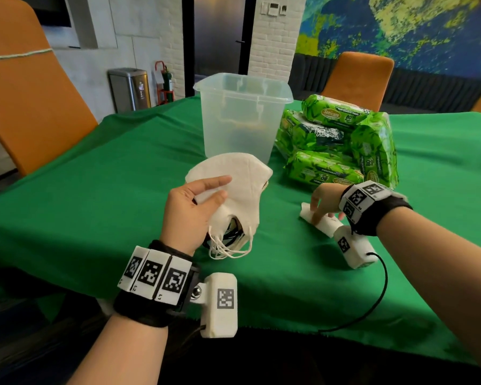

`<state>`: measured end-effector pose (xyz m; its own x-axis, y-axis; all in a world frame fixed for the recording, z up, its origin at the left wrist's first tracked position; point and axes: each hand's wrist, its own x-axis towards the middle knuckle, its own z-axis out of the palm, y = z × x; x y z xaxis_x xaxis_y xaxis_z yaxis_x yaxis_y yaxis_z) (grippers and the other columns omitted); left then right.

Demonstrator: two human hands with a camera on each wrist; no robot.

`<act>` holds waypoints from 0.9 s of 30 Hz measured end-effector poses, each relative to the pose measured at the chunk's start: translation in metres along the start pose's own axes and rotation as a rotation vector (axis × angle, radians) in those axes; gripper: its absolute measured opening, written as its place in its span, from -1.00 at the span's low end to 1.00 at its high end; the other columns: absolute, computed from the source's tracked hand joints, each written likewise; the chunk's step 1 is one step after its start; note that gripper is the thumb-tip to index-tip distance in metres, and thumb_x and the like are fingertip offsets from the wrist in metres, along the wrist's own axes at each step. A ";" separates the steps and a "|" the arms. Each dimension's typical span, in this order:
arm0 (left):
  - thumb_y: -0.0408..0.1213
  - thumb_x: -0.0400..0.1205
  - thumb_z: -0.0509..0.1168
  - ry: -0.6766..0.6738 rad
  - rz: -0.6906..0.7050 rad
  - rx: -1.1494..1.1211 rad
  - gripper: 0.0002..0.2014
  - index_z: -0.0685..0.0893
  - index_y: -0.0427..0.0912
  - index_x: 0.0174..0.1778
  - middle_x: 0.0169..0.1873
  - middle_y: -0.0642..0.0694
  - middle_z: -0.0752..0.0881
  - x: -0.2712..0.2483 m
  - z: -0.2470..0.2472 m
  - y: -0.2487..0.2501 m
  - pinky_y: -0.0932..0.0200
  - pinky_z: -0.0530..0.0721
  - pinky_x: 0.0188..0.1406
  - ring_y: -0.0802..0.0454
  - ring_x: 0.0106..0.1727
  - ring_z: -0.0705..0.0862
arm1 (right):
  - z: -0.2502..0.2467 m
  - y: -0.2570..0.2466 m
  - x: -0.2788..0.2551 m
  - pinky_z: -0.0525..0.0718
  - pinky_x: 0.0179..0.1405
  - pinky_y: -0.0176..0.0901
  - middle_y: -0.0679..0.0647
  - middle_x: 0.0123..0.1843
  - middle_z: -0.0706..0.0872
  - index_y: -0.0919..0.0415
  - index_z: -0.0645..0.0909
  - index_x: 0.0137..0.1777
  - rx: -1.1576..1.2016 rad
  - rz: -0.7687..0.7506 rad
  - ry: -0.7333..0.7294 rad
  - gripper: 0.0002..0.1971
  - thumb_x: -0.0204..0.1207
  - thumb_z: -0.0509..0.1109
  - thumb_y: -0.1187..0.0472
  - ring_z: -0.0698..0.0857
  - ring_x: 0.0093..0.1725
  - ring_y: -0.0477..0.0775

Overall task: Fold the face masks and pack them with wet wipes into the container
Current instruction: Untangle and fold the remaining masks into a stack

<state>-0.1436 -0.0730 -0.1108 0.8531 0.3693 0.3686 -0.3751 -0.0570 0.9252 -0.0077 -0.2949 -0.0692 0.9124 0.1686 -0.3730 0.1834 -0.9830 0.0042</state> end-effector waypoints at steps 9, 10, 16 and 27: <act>-0.47 0.58 0.34 0.115 -0.071 0.052 -0.73 0.74 0.06 -0.11 -0.02 0.10 0.75 0.004 0.001 0.001 0.07 0.58 0.34 0.18 0.08 0.68 | -0.036 -0.024 -0.023 0.48 -0.41 -0.27 0.01 -0.37 0.60 0.15 0.55 -0.37 0.376 -0.272 0.457 -0.78 0.34 0.56 0.18 0.55 -0.32 0.02; -0.45 0.58 0.33 0.126 -0.075 0.041 -0.76 0.74 0.03 -0.09 0.00 0.04 0.76 0.004 0.002 0.003 0.20 0.58 0.31 0.26 0.04 0.67 | -0.043 -0.032 -0.033 0.55 -0.33 -0.20 0.07 -0.30 0.66 0.14 0.53 -0.38 0.476 -0.366 0.507 -0.76 0.33 0.56 0.20 0.57 -0.29 0.04; 0.09 0.44 0.42 0.148 -0.138 -0.208 -0.71 0.83 -0.06 -0.36 -0.19 -0.15 0.80 0.005 0.005 0.017 -0.06 0.65 0.12 -0.13 -0.03 0.73 | -0.039 -0.092 -0.075 0.48 -0.23 -0.43 0.04 -0.14 0.61 0.09 0.52 -0.28 0.353 -0.713 0.438 -0.78 0.35 0.55 0.22 0.62 -0.10 0.08; -0.43 0.49 0.44 0.213 -0.097 -0.056 -0.77 0.75 0.00 -0.39 -0.47 0.14 0.77 0.005 -0.004 0.009 -0.02 0.68 0.07 0.06 -0.26 0.69 | -0.009 -0.105 -0.066 0.55 -0.11 -0.08 0.09 -0.15 0.62 -0.01 0.53 -0.24 0.521 -0.770 0.401 -0.75 0.28 0.60 0.05 0.53 -0.25 0.01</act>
<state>-0.1441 -0.0681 -0.1011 0.7923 0.5585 0.2456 -0.3199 0.0375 0.9467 -0.0838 -0.2019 -0.0362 0.6865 0.6877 0.2361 0.6788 -0.4899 -0.5470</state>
